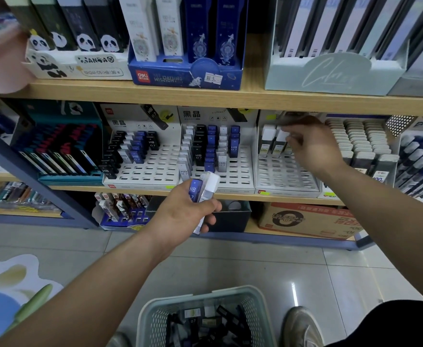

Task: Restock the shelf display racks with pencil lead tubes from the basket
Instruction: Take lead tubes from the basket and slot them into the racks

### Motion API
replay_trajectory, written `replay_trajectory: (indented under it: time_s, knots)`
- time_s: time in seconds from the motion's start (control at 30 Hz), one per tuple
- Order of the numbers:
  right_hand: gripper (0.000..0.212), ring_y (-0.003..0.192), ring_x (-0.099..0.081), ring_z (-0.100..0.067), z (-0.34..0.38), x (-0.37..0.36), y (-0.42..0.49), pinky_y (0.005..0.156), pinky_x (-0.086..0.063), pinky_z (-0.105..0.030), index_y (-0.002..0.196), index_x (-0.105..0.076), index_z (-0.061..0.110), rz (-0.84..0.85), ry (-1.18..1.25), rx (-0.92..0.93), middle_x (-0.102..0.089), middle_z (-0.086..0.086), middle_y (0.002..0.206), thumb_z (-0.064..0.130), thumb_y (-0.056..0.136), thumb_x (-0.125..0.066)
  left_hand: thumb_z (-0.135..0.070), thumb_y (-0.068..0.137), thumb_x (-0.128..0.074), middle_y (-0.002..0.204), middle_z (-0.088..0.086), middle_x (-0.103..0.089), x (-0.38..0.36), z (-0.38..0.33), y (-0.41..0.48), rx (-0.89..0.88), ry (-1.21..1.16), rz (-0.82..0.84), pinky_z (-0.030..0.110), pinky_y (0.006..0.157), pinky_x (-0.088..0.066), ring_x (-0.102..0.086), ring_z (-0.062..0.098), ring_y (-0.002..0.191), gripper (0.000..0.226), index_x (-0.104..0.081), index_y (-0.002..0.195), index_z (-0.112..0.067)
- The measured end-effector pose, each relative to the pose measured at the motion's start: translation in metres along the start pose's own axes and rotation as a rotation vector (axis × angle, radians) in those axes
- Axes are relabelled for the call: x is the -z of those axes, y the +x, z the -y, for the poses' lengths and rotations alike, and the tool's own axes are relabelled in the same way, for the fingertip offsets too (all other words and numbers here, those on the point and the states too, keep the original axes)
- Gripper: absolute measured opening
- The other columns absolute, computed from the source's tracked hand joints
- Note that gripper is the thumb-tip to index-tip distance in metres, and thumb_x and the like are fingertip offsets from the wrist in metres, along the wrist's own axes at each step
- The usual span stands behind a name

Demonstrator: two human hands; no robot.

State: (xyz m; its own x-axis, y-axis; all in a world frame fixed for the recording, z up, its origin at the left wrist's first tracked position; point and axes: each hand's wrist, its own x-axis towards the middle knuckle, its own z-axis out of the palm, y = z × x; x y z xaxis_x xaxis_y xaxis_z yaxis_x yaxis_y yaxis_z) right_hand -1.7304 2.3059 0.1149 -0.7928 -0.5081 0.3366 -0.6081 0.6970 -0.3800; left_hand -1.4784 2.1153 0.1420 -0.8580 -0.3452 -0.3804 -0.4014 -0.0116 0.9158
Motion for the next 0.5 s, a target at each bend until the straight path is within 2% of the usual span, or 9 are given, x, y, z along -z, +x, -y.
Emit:
replay_trajectory:
  time_s: [0.17,0.23,0.27,0.33,0.4,0.5]
  knots:
    - [0.042,0.121,-0.051,-0.033,0.015,0.005,-0.010,0.096,-0.045,-0.035,0.135,-0.060,0.021,0.037,-0.066,-0.017,-0.055,-0.015,0.131,0.022,0.093,-0.064,-0.007,0.096,-0.062,0.083,0.004,-0.073,0.001,0.000,0.001,-0.039,-0.024,0.009,0.024,0.052,-0.049,-0.060,0.012,0.059,0.014,-0.059,0.110,-0.009]
    - [0.038,0.112,-0.058,-0.030,0.033,0.010,-0.018,0.087,-0.047,-0.033,0.130,-0.062,0.020,0.007,0.015,-0.022,-0.061,-0.011,0.120,0.023,0.093,-0.065,-0.007,0.097,-0.061,0.085,0.005,-0.073,0.001,-0.001,0.001,-0.054,-0.031,0.013,0.024,0.052,-0.050,-0.062,0.012,0.060,0.013,-0.059,0.110,-0.008]
    - [0.030,0.103,-0.063,-0.023,0.046,0.013,-0.023,0.083,-0.048,-0.031,0.123,-0.066,0.022,0.026,0.113,-0.018,-0.065,-0.004,0.112,0.024,0.093,-0.065,-0.008,0.097,-0.061,0.086,0.005,-0.074,0.002,-0.001,0.000,-0.059,-0.033,0.018,0.024,0.053,-0.050,-0.062,0.012,0.060,0.013,-0.059,0.110,-0.008]
    - [0.014,0.088,-0.068,-0.011,0.077,0.017,-0.035,0.080,-0.053,-0.031,0.106,-0.071,0.027,0.192,0.398,-0.048,-0.070,0.011,0.096,0.028,0.094,-0.065,-0.009,0.098,-0.061,0.090,0.007,-0.074,0.002,-0.003,-0.001,-0.063,-0.044,0.030,0.024,0.053,-0.050,-0.063,0.012,0.061,0.014,-0.059,0.111,-0.008]
    - [0.012,0.083,-0.070,-0.011,0.105,0.017,-0.046,0.076,-0.058,-0.032,0.104,-0.071,0.027,0.396,0.632,-0.079,-0.072,0.008,0.092,0.029,0.096,-0.063,-0.009,0.097,-0.062,0.092,0.007,-0.075,0.002,-0.003,-0.001,-0.064,-0.057,0.042,0.025,0.055,-0.051,-0.063,0.013,0.063,0.014,-0.060,0.111,-0.010]
    - [0.015,0.080,-0.071,-0.013,0.128,0.010,-0.053,0.070,-0.059,-0.030,0.106,-0.070,0.021,0.537,0.729,-0.061,-0.071,0.002,0.091,0.028,0.093,-0.068,-0.010,0.098,-0.061,0.091,0.006,-0.076,0.002,-0.003,-0.002,-0.082,-0.048,0.056,0.028,0.058,-0.052,-0.065,0.014,0.066,0.012,-0.063,0.109,-0.014]
